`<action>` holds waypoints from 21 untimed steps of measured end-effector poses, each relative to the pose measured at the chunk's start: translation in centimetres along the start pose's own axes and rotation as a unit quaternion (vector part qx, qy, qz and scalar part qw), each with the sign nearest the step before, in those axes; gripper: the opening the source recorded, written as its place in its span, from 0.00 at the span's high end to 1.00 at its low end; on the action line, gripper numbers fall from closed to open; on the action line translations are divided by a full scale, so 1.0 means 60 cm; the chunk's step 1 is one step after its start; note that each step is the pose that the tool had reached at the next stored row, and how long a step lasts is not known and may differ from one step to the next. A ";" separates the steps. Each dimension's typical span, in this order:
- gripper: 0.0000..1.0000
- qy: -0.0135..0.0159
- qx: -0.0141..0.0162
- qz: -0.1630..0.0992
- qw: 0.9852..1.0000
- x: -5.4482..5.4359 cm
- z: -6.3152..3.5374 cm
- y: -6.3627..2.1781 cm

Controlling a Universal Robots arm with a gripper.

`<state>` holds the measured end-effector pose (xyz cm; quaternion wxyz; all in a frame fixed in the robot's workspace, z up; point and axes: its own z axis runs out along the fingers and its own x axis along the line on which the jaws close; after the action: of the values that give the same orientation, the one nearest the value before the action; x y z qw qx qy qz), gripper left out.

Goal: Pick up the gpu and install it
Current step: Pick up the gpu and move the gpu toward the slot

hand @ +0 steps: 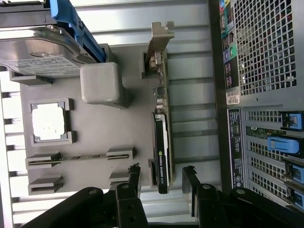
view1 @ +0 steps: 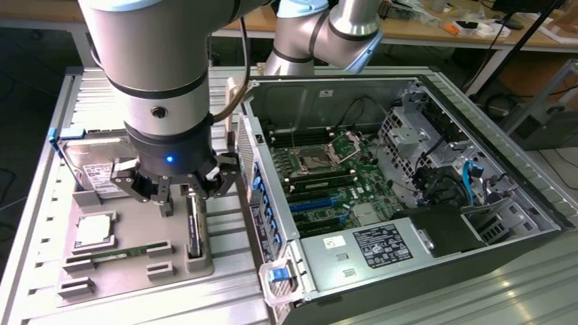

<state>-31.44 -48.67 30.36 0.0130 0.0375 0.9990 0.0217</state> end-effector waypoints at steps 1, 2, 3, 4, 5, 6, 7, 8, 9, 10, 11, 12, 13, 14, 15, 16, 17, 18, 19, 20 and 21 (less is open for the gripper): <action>0.52 0.000 0.000 0.000 1.000 0.000 0.001 0.000; 0.52 0.000 0.000 0.000 1.000 0.000 0.002 0.000; 0.52 0.000 0.000 0.000 1.000 0.000 0.003 0.000; 0.52 0.000 0.000 0.000 1.000 0.000 0.004 0.000; 0.52 0.000 0.000 0.000 1.000 0.000 0.005 0.000; 0.52 0.000 0.000 0.000 1.000 0.000 0.006 0.000; 0.52 0.000 0.000 0.000 1.000 0.000 0.007 0.000; 0.52 0.000 0.000 0.000 1.000 0.000 0.009 0.000; 0.52 0.000 0.000 0.000 1.000 0.000 0.010 0.000; 0.52 0.000 0.000 0.000 1.000 0.000 0.011 -0.001; 0.52 0.000 0.000 0.000 1.000 0.000 0.012 -0.001; 0.52 0.000 0.000 0.000 1.000 0.000 0.013 -0.001; 0.52 0.000 0.000 0.000 1.000 0.000 0.014 -0.001; 0.52 0.000 0.000 0.000 1.000 0.000 0.014 -0.001; 0.52 0.000 0.000 0.000 1.000 0.000 0.015 -0.001; 0.52 0.000 0.000 0.000 1.000 0.000 0.015 -0.001; 0.52 0.000 0.000 0.000 1.000 0.000 0.016 -0.001; 0.52 0.000 0.000 0.000 1.000 0.000 0.016 -0.001; 0.52 0.000 0.000 0.000 1.000 0.000 0.017 -0.001; 0.52 0.000 0.000 0.000 1.000 0.000 0.017 -0.001; 0.52 0.000 0.000 0.000 1.000 0.000 0.018 -0.001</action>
<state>-31.44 -48.68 29.29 0.0130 0.0374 0.9990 0.0217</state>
